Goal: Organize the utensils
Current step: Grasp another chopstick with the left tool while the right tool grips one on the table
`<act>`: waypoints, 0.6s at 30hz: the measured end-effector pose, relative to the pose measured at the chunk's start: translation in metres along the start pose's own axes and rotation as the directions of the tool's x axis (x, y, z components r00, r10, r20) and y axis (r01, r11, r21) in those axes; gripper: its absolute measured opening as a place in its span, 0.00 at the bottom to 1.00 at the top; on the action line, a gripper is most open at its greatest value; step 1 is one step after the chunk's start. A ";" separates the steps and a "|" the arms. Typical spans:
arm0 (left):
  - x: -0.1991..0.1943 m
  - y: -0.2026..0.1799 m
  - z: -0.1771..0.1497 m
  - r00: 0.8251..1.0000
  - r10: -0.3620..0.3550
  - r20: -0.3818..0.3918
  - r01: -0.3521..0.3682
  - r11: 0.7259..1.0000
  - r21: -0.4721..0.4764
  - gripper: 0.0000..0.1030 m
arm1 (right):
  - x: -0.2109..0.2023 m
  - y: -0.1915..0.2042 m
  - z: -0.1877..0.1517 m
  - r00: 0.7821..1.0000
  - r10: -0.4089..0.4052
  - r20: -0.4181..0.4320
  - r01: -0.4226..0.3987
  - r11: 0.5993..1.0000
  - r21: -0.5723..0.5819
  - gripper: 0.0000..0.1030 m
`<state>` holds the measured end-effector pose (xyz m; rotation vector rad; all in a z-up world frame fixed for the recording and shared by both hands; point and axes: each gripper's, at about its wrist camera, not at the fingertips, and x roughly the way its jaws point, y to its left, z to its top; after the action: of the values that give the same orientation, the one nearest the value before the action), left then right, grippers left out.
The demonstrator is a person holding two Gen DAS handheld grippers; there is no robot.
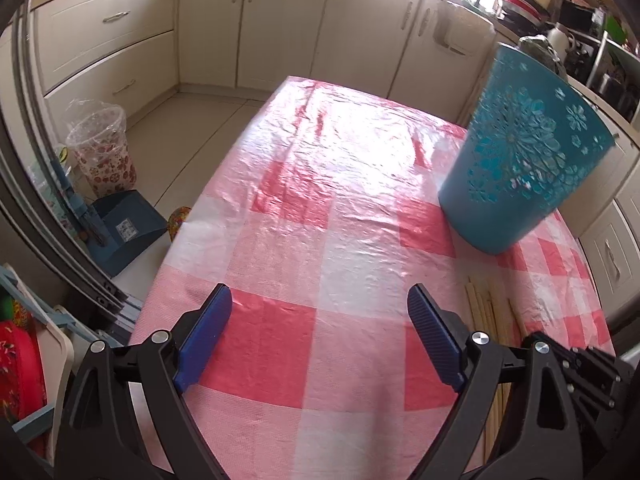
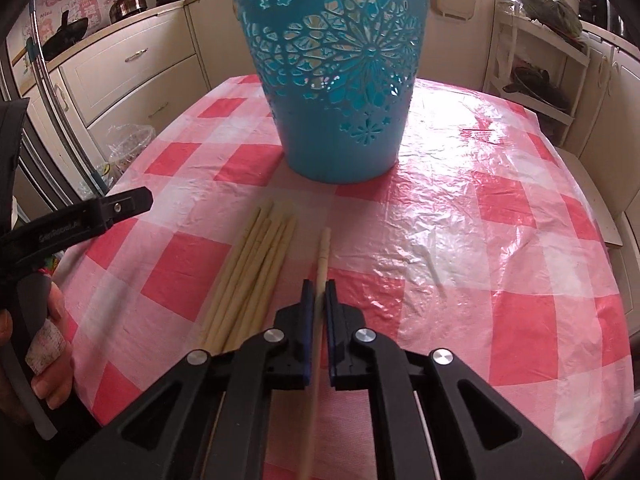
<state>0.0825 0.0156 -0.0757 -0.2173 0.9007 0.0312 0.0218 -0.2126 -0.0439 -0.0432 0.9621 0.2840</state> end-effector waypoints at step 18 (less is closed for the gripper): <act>0.013 -0.086 -0.016 0.990 0.061 -0.124 -0.035 0.978 0.205 0.83 | -0.003 -0.028 -0.005 0.990 0.137 0.027 -0.140 0.981 0.138 0.06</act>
<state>0.0882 -0.0722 -0.0808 -0.0076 1.0316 -0.0297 0.0237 -0.2409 -0.0466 0.1548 0.9677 0.3439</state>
